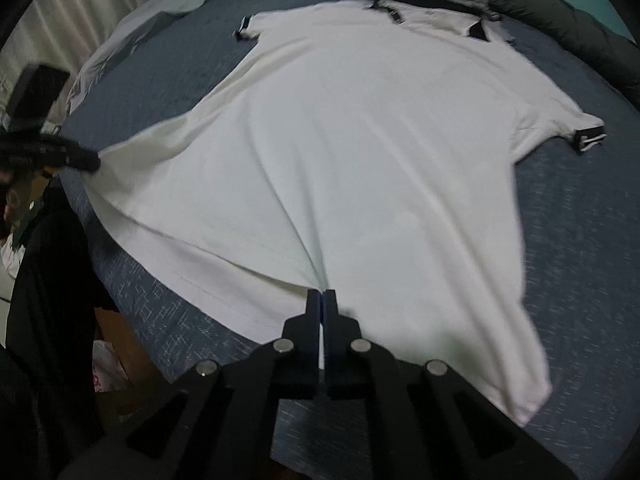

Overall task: Fold clothes
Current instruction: 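Hold the hem with both grippers and drag the shirt taut along the bed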

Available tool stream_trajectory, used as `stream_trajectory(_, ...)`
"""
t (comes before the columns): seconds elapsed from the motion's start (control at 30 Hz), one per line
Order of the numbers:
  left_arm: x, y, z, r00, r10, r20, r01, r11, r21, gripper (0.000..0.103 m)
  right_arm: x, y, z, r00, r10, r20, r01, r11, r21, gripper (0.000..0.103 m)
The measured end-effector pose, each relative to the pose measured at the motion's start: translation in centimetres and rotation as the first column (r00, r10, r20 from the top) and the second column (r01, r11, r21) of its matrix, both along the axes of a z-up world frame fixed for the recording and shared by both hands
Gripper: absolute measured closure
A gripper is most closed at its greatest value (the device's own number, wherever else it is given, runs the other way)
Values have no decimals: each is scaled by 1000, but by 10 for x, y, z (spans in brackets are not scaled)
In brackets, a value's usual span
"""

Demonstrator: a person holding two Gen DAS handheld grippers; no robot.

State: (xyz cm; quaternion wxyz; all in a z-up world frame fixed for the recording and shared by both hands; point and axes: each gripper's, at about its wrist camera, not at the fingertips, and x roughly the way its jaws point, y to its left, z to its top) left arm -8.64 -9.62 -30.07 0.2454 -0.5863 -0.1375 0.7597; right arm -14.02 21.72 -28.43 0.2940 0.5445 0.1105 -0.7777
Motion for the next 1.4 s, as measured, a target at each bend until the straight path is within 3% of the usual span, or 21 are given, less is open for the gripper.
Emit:
stream_trajectory(0.17, 0, 3, -8, 1000, 7, 19, -7, 1000, 0, 90, -7, 23, 19, 998, -63, -32, 62, 998, -21, 102)
stream_trajectory(0.2, 0, 3, -10, 1000, 11, 23, -11, 1000, -1, 87, -7, 29, 23, 997, -69, -35, 69, 997, -21, 102)
stream_trajectory(0.27, -1, 1, -13, 999, 24, 28, -24, 1000, -2, 70, -7, 32, 25, 996, -75, -43, 75, 997, -10, 102)
stream_trajectory(0.33, -1, -1, -16, 999, 41, 34, -41, 999, -2, 67, -8, 38, 28, 995, -85, -46, 84, 996, -9, 102)
stream_trajectory(0.53, 0, 0, -26, 997, 59, 51, -59, 998, -13, 64, -10, 45, 33, 993, -102, -51, 101, 995, -17, 102)
stream_trajectory(0.73, 1, 26, -25, 999, 15, 48, -15, 1000, 1, 64, -9, 41, 31, 994, -95, -47, 95, 995, -13, 102)
stream_trajectory(1.03, -6, 57, -44, 997, -1, 79, 10, 994, -104, 64, -7, 40, 32, 994, -103, -43, 103, 995, -13, 102)
stream_trajectory(1.1, -6, 59, -51, 996, 0, 89, 11, 992, -125, 66, -6, 39, 33, 994, -101, -44, 100, 995, -13, 102)
stream_trajectory(1.17, -6, 60, -55, 995, 2, 95, 11, 991, -133, 92, -5, 38, 35, 994, -98, -46, 97, 995, -14, 102)
stream_trajectory(1.2, -5, 60, -56, 996, 1, 94, 12, 990, -139, 98, -4, 37, 35, 994, -97, -45, 96, 995, -14, 102)
stream_trajectory(1.4, 9, 42, -24, 1000, -5, 26, 8, 996, -87, 100, 2, 32, 44, 996, -81, -48, 80, 996, -29, 102)
